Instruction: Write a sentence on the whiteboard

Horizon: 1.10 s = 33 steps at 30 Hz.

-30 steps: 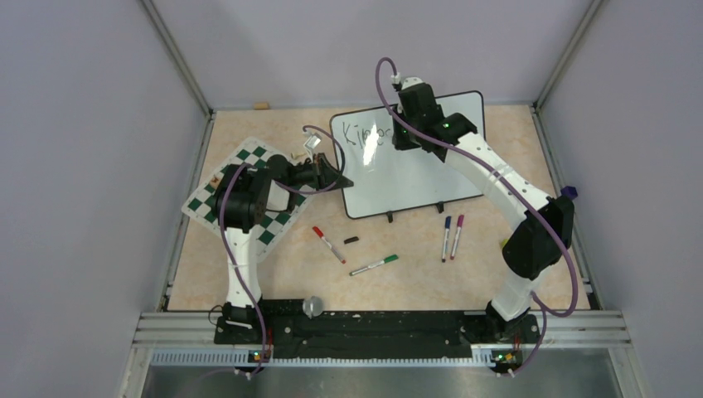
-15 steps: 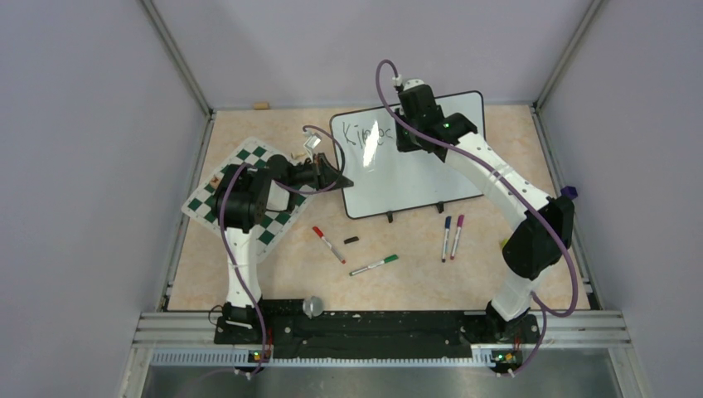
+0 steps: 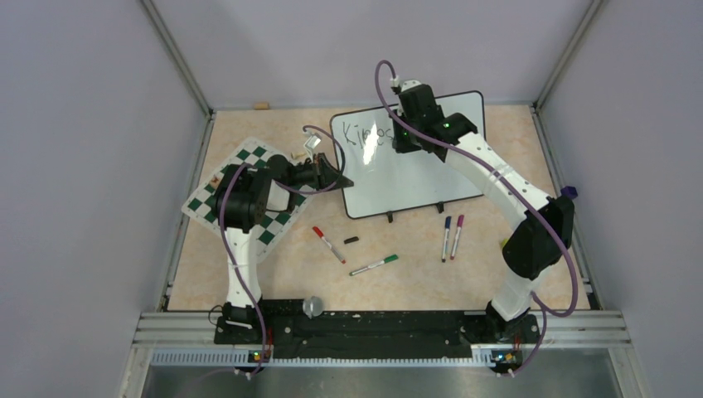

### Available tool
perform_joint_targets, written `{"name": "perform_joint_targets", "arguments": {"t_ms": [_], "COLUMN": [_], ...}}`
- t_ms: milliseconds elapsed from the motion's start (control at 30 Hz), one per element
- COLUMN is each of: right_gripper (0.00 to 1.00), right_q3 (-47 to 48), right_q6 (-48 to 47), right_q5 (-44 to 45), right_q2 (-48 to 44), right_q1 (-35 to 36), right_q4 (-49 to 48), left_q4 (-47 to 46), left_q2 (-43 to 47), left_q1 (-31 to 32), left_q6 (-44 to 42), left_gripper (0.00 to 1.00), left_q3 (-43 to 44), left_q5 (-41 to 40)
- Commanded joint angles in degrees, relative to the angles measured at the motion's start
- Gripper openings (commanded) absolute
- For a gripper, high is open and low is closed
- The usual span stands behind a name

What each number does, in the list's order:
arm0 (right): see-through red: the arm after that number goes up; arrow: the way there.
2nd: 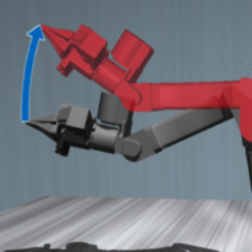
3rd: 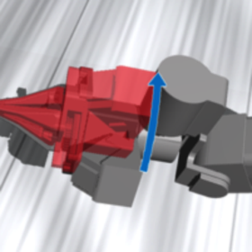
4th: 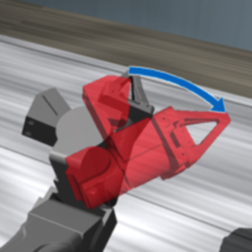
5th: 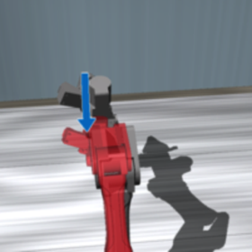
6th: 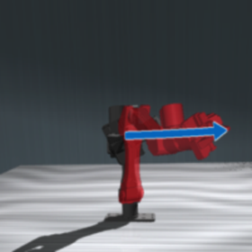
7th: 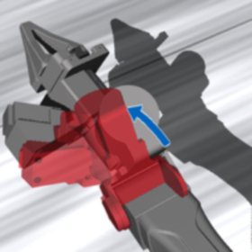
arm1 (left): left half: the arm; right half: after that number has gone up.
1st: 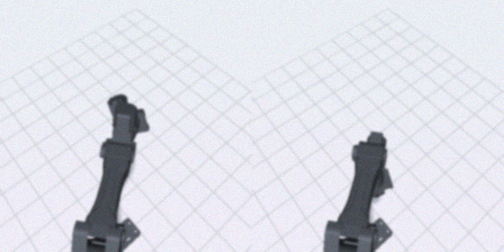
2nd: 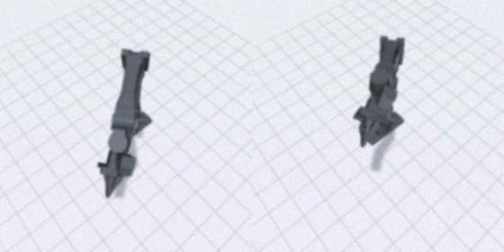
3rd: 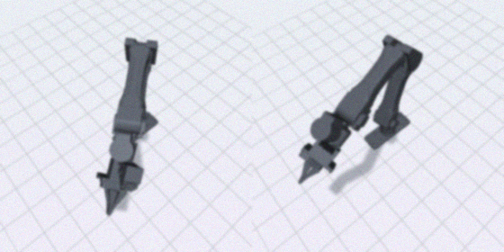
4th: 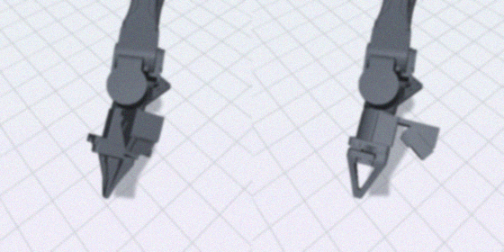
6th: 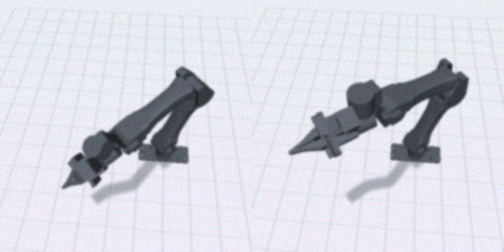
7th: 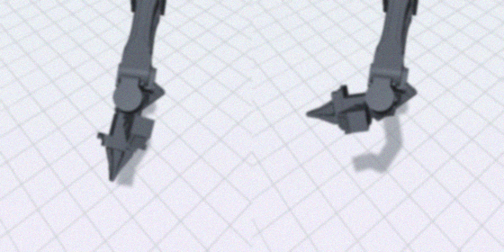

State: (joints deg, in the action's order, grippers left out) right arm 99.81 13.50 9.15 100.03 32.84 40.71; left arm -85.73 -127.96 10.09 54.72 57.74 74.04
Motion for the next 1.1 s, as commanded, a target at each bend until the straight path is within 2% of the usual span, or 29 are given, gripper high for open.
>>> {"name": "perform_joint_targets", "arguments": {"t_ms": [0,233,633,1067], "right_gripper": [0.0,0.0,0.0,0.0], "right_q3": [0.3,-4.3,-3.9,-0.9], "right_q6": [0.1,2.5,1.9,1.8], "right_q5": [-2.0,-7.5,-6.5,-1.8], "right_q2": [-1.6,-6.0,-6.7,-3.8], "right_q1": [-0.8,-4.7,-5.6,-5.5], "right_q4": [-2.7,-8.4,-10.0,-7.7], "left_q4": [-7.1,-7.1,-7.1,-7.1], "left_q2": [2.3,2.5,2.3,1.6], "left_q1": [1.3,1.2,1.3,1.3], "left_q6": [-3.9,-4.1,-4.0,-3.4], "left_gripper": [0.0,0.0,0.0,0.0], "left_q3": [-0.1,-0.4,0.2,1.7], "left_q5": [2.2,2.2,2.3,3.2]}}
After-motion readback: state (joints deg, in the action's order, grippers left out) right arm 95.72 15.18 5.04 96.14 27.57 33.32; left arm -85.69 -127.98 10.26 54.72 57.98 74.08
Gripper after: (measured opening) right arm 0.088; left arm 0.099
